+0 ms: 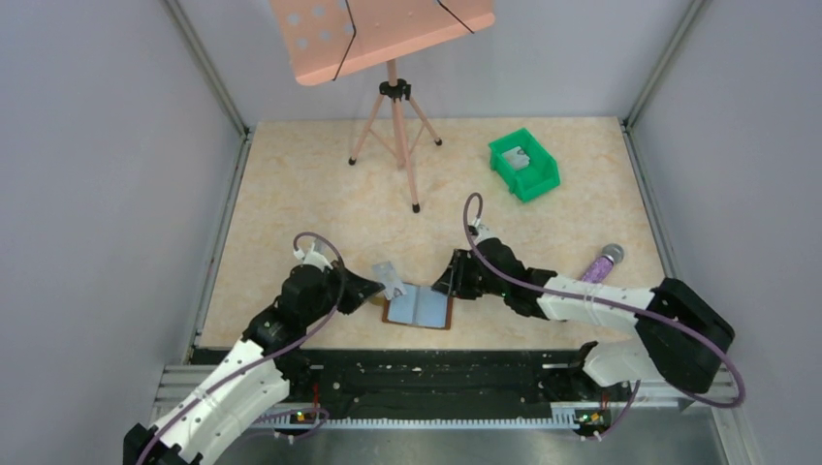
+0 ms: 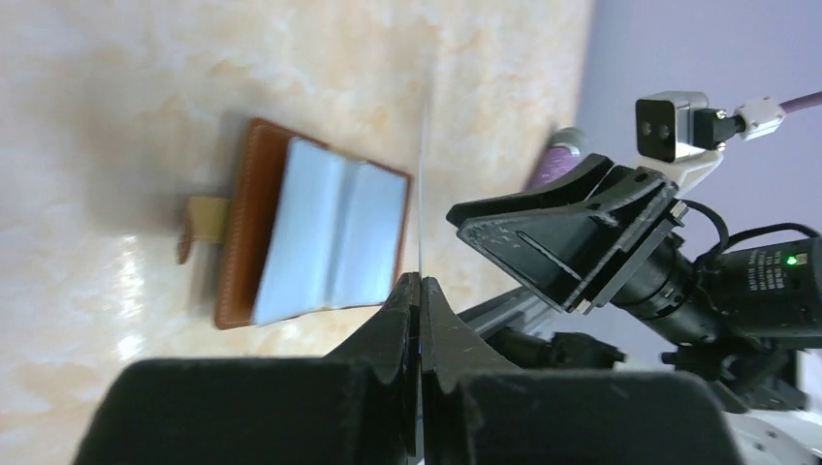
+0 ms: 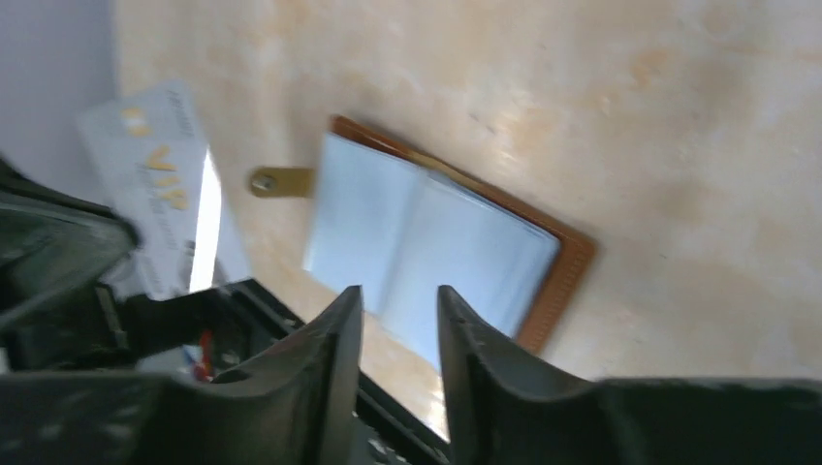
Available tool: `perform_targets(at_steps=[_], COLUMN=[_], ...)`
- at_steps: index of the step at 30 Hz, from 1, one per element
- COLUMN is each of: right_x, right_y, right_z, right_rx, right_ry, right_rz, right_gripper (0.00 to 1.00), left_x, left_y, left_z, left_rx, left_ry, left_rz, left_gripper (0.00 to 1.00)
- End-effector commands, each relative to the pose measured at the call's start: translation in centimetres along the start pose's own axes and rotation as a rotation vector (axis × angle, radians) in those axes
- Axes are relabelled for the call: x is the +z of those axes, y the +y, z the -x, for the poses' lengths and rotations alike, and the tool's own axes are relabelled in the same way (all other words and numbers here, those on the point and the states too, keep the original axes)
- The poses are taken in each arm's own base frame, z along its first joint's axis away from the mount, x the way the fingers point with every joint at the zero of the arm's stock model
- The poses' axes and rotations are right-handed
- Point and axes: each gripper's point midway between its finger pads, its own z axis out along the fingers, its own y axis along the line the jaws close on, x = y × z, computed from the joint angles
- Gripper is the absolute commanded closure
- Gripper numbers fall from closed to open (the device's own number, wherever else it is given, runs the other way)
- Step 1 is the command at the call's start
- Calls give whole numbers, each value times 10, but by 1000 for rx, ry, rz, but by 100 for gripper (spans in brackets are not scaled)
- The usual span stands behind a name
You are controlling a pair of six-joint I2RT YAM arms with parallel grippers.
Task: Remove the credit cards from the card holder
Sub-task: Remove the credit card from the card holder, then place the credit card in the storage box.
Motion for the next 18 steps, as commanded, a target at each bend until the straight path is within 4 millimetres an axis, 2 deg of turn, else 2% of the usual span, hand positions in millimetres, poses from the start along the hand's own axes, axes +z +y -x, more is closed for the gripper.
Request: perform_targets(at_steps=[1, 4, 6, 8, 12, 18], right_x=[-27, -41, -47, -49, -47, -38], right_y=[59, 84, 97, 103, 115, 134], right_z=[32, 38, 41, 43, 42, 39], right_rx=[27, 83, 112, 81, 149, 146], right_ry=[-144, -206, -231, -258, -228, -187], right_rz=[231, 357, 428, 467, 504, 568], right_gripper=[60, 47, 43, 42, 37, 39], left_x=[-6, -11, -12, -12, -15, -16], left_y=[-35, -53, -62, -65, -74, -77], left_z=[16, 22, 22, 21, 22, 21], left_rx=[-80, -110, -115, -112, -101, -101], left_ry=[-87, -113, -112, -106, -106, -105], left_rz=[-179, -292, -344, -361, -415, -447], left_gripper=[100, 100, 100, 100, 100, 100])
